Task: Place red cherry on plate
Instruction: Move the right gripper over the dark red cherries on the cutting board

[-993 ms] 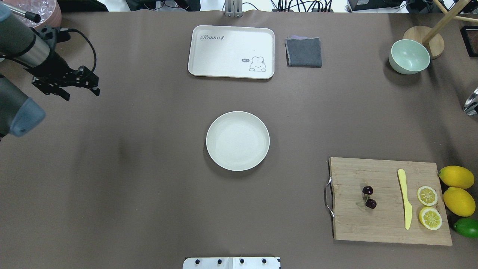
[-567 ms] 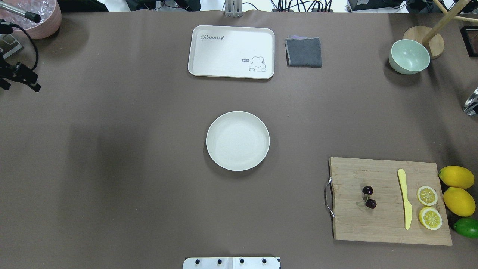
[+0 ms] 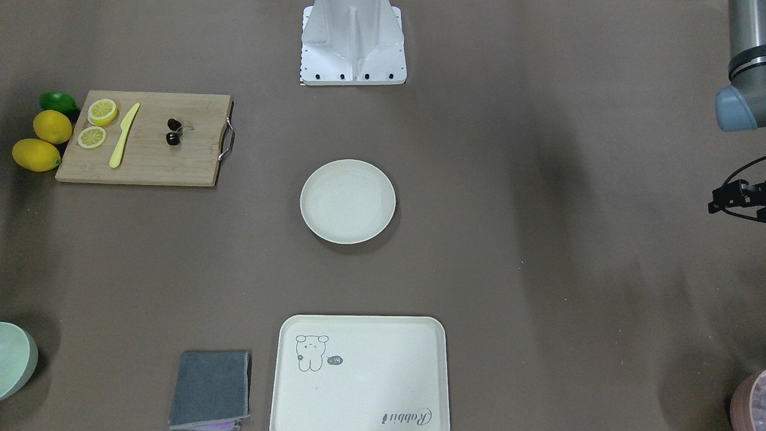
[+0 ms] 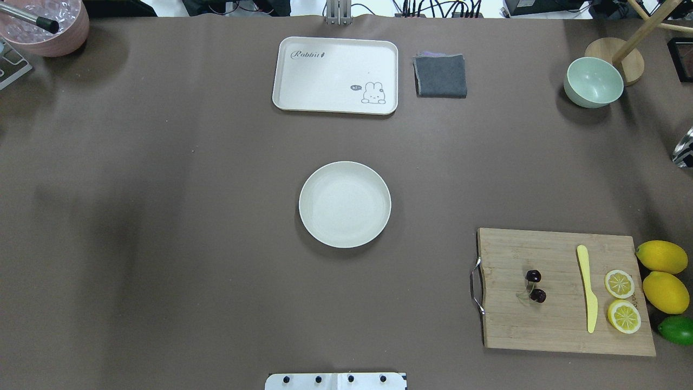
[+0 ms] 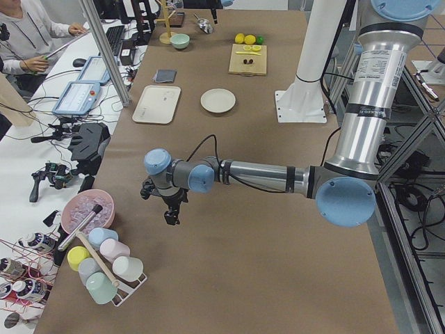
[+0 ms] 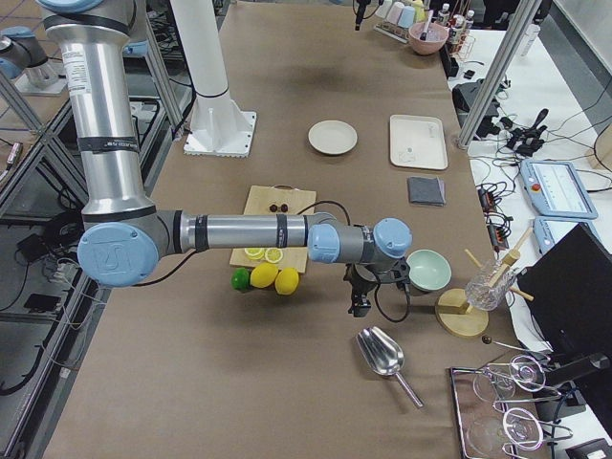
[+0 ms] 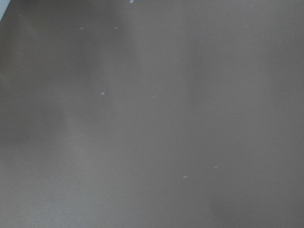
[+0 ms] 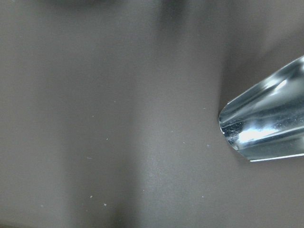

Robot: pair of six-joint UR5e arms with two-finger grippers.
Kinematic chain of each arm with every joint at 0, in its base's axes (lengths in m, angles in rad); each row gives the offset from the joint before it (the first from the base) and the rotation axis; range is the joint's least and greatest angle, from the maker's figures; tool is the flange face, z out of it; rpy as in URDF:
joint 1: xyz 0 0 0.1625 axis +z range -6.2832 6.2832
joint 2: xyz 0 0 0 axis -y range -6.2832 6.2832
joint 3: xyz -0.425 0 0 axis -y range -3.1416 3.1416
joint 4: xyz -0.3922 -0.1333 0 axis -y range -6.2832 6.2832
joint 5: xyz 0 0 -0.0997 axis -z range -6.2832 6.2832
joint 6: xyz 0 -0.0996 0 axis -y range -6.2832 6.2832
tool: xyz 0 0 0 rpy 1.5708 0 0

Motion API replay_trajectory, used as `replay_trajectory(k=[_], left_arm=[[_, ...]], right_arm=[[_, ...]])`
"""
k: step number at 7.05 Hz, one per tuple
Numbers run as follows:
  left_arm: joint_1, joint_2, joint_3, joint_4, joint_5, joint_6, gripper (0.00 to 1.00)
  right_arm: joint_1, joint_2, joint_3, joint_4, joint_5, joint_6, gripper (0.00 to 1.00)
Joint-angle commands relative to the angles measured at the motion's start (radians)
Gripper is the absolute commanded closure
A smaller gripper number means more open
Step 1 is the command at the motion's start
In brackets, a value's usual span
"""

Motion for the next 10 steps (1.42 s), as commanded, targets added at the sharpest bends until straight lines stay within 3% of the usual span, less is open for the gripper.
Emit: replay_trajectory(k=[1, 3, 5, 6, 8, 10], left_arm=[[-0.005, -0.002, 0.002, 0.006, -0.003, 0.001, 0.02], [-0.005, -0.002, 0.001, 0.008, -0.008, -0.002, 0.02], [-0.003, 0.000, -0.001, -0.001, -0.009, -0.048, 0.02], [-0.002, 0.003, -0.005, -0.003, -0.011, -0.056, 0.02], [0.001, 0.003, 0.002, -0.004, -0.011, -0.057, 0.02], [0.006, 0.003, 0.007, -0.004, -0.011, -0.056, 0.02]], right_arm=[[-0.024, -0.002, 0.105, -0.011, 0.025, 0.146, 0.00], [-0.127, 0.001, 0.339, -0.145, 0.036, 0.435, 0.00], [-0.299, -0.002, 0.508, -0.154, 0.030, 0.776, 0.00], [-0.385, -0.002, 0.561, -0.146, 0.018, 0.903, 0.00], [-0.542, -0.029, 0.584, 0.008, -0.077, 1.138, 0.00], [-0.673, -0.031, 0.598, 0.023, -0.164, 1.223, 0.00]])
